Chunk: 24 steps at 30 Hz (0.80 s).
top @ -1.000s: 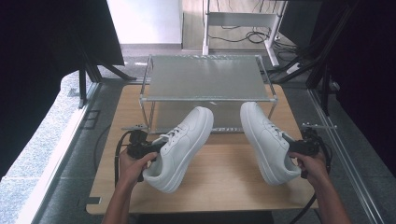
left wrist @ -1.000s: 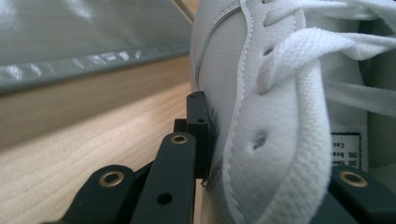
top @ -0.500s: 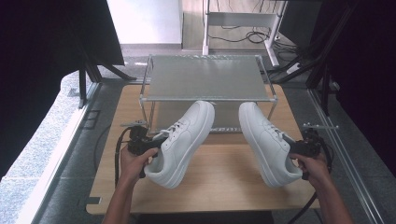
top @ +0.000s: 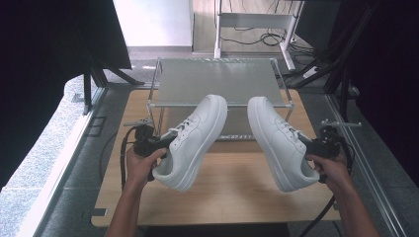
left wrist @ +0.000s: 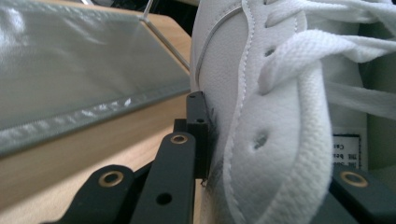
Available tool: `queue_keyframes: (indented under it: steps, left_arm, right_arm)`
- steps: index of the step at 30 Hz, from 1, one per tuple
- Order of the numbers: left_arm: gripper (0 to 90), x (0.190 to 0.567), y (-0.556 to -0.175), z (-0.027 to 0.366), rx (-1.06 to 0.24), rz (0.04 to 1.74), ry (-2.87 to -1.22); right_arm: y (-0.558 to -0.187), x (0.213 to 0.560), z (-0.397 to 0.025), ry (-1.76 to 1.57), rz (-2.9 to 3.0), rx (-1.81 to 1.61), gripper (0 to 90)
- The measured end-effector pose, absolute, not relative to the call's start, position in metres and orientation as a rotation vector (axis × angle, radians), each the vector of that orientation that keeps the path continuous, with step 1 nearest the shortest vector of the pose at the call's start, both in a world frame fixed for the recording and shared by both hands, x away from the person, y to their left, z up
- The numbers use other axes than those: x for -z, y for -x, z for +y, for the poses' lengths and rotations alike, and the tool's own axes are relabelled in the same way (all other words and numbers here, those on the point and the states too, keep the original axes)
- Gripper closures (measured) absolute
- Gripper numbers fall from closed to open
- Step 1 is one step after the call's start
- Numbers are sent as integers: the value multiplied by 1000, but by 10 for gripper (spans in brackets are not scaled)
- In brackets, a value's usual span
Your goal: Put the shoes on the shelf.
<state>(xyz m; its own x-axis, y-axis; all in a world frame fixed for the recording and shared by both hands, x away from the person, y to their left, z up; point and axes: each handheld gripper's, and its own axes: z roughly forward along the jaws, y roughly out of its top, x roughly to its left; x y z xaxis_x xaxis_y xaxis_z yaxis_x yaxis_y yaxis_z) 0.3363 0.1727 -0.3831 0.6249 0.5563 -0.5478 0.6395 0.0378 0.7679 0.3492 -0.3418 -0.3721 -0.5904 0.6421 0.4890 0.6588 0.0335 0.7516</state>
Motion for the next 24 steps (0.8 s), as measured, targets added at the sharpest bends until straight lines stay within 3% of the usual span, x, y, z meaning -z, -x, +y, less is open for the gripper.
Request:
queue_keyframes:
  steps: [24]
  left_arm:
    - [840, 356, -366, 167, 73, 1008, -1540]
  right_arm:
    - [-386, 329, -321, 1483, -2233, 1707, 868]
